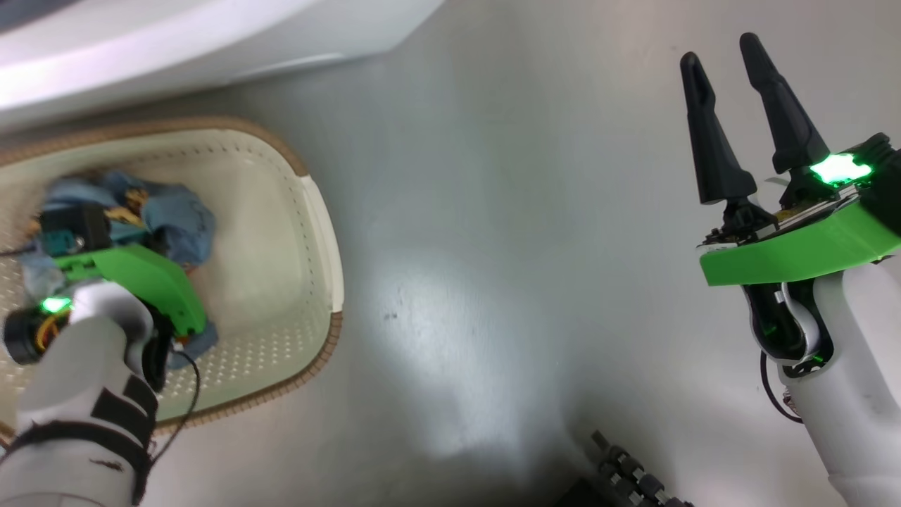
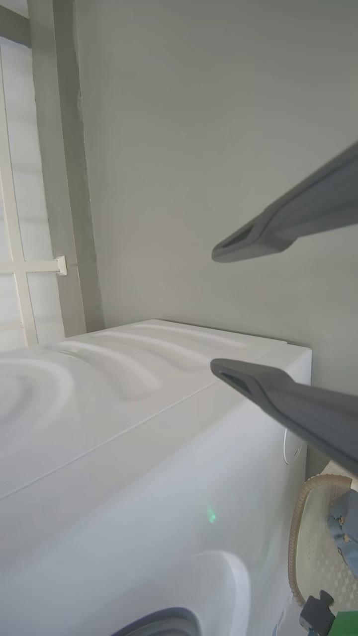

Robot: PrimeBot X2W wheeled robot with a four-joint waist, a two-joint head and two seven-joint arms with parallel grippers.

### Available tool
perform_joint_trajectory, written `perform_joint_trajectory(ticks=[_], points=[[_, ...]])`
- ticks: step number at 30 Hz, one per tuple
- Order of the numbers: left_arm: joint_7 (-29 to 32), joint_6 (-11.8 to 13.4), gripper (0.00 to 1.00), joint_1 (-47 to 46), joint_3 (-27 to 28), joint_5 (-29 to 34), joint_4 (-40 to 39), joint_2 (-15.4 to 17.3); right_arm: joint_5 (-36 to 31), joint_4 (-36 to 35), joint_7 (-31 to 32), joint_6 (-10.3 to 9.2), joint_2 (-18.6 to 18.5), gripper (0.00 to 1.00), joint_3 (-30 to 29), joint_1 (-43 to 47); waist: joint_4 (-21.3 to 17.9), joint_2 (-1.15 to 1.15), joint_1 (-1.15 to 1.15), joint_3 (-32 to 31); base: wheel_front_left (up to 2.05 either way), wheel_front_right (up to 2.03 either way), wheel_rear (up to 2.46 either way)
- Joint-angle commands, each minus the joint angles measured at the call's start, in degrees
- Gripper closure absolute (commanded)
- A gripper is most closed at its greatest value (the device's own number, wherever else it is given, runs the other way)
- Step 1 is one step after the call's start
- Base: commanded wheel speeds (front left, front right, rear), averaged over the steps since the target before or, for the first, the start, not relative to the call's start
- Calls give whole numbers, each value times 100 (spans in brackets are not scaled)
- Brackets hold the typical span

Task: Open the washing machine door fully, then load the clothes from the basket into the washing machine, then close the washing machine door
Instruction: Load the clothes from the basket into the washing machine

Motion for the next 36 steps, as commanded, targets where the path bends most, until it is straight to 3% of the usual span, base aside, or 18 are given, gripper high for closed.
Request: perform_joint_trajectory(ticks=[1, 11, 23, 36], points=[[-133, -91, 100, 312, 110, -83, -26, 132, 12, -59, -28, 25, -24, 0, 105, 198, 104, 0, 0, -330, 0, 0, 0], [-745, -585, 100, 741, 144, -300, -56, -134, 89, 192, -28, 25, -2, 0, 180, 432, 253, 0, 0, -1303, 0, 0, 0], [-1038, -739, 100, 1481, 141, -555, -429, -303, 134, 463, -28, 25, -89, 0, 236, 874, 479, 0, 0, -2553, 0, 0, 0], [-1068, -745, 100, 2721, 202, -777, -2532, -220, 159, 726, -28, 25, -109, 0, 245, 1512, 828, 0, 0, -3846, 0, 0, 0]])
